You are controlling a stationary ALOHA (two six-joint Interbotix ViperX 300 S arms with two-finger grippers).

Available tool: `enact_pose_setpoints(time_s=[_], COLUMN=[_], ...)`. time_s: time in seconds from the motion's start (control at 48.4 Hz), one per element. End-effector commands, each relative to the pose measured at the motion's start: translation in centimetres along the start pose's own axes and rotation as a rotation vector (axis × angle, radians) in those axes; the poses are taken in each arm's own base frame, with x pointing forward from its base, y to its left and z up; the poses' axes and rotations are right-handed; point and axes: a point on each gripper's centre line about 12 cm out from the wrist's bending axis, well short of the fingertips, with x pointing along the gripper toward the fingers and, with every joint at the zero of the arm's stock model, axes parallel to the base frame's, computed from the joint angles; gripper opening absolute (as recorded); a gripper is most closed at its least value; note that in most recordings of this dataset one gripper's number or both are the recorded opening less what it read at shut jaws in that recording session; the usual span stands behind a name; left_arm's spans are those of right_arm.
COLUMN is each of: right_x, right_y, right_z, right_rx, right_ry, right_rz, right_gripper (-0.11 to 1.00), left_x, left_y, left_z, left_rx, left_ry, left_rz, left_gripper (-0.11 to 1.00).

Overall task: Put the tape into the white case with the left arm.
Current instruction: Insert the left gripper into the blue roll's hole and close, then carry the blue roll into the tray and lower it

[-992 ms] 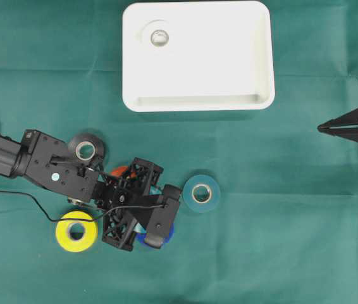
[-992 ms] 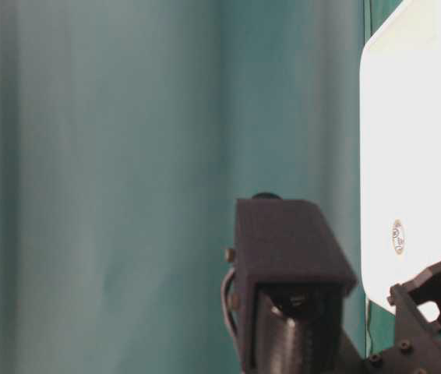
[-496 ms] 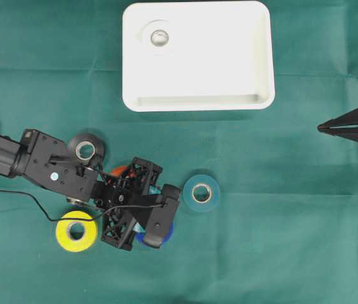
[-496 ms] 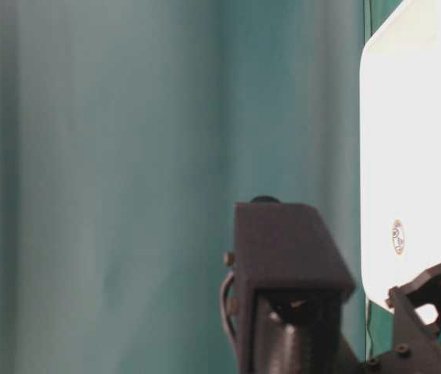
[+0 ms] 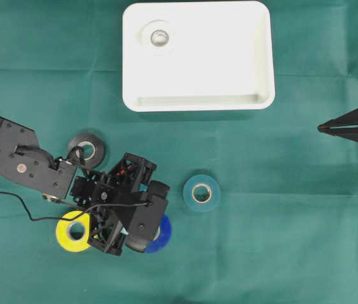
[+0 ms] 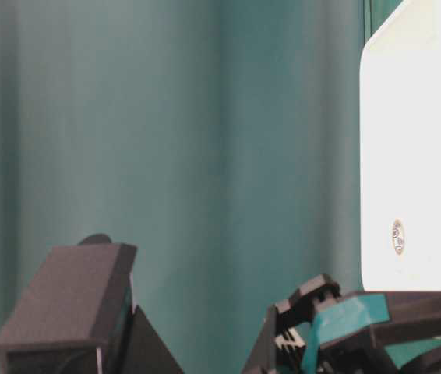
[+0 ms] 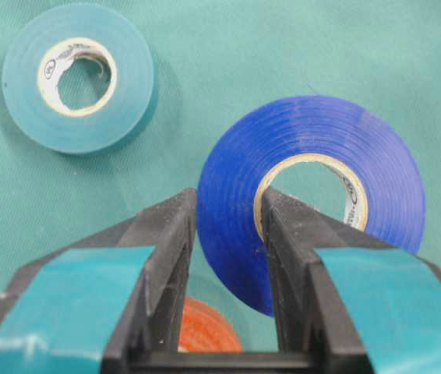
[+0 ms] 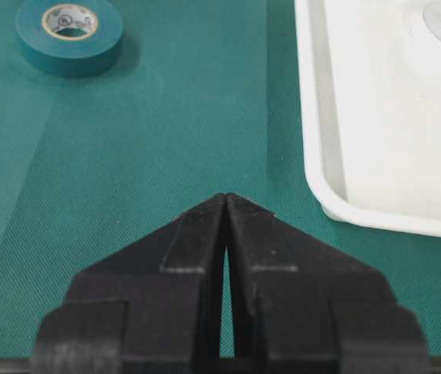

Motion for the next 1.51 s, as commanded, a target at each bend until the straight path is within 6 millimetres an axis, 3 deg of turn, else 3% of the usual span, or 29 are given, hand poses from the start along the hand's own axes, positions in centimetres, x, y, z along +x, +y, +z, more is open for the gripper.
enact_pose_setpoints(time_s=[0.0, 0.269, 1.24, 1.488], right_x=[0.1, 0.1, 0.1, 0.1], right_y=[0.0, 0.0, 0.0, 0.0], right_z=[0.5, 0.4, 0.4, 0.4], right_rx=[0.002, 0.002, 0.002, 0.002], right_ry=[-0.012, -0.011, -0.012, -0.012], right_rz=[-0.001, -0.001, -0.001, -0.001], right_gripper=[-0.09, -0.09, -0.09, -0.09], left_x=[-1.2, -1.2, -5.7, -5.9], left_y=[0.3, 2.6, 19.4, 22.6], left_z=[1.3, 0.7, -5.5, -7.3], left_rx=[-0.002, -0.031, -0.117, -0.140], left_ry=[-0.046, -0.032, 0.063, 0.091], left_rz=[0.007, 0.046, 0.340, 0.392], left_gripper=[0.24, 0.24, 0.24, 0.24])
